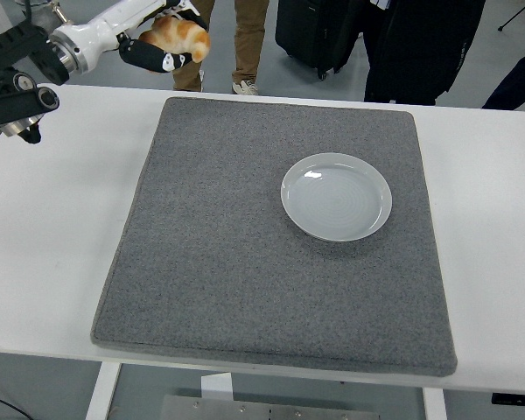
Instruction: Place the bread on the plate
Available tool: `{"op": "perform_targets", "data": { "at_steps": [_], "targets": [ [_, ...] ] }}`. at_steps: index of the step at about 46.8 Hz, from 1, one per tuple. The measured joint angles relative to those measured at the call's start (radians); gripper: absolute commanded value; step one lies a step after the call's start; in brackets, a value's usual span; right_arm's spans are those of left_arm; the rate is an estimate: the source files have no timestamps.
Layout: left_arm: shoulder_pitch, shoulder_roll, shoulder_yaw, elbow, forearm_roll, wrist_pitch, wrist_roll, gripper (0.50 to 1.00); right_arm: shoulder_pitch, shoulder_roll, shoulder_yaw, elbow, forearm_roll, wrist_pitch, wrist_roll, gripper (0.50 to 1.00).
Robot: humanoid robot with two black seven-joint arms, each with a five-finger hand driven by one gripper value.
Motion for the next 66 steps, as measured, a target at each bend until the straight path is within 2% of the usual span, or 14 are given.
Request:
{"op": "perform_targets", "data": {
  "at_steps": [7,19,26,33,39,45,52,59,66],
  "targets": [
    [-0.086,-0.044,0.002,-0.002,0.000,-0.031,0.003,0.500,0.000,0.000,0.000,0.000,0.000,0.001,0.000,0.954],
    [-0.133,-0.161,-0.002,-0.020,-0.011,-0.027,0.005,0.500,0.000,0.000,0.000,0.000,0.000,0.002,0.001,0.952],
    [-0.126,-0.257,-0.003,-0.020,-0.012,-0.011,0.007,0.500,0.000,0.000,0.000,0.000,0.000,0.002,0.001,0.952],
    [-0.108,-0.373,0.009,-0.008,-0.013,0.043,0.011,0.500,0.000,0.000,0.000,0.000,0.000,0.002,0.001,0.954],
    [-0.050,-0.472,0.012,0.023,-0.012,0.094,0.014,0.500,0.000,0.000,-0.001,0.000,0.000,0.002,0.000,0.952],
    [0.013,-0.549,0.013,0.087,-0.003,0.117,0.014,0.500,0.000,0.000,-0.001,0.000,0.000,0.002,0.001,0.954],
    [0.066,-0.574,0.013,0.145,0.002,0.119,0.013,0.500,0.000,0.000,-0.002,0.000,0.000,0.002,0.001,0.952],
    [0.137,-0.628,0.034,0.221,0.010,0.119,0.010,0.500,0.000,0.000,-0.002,0.000,0.000,0.002,0.001,0.952],
    [0.219,-0.654,0.060,0.308,0.082,0.120,0.009,0.500,0.000,0.000,-0.002,0.000,0.000,0.001,0.001,0.952]
  ]
}}
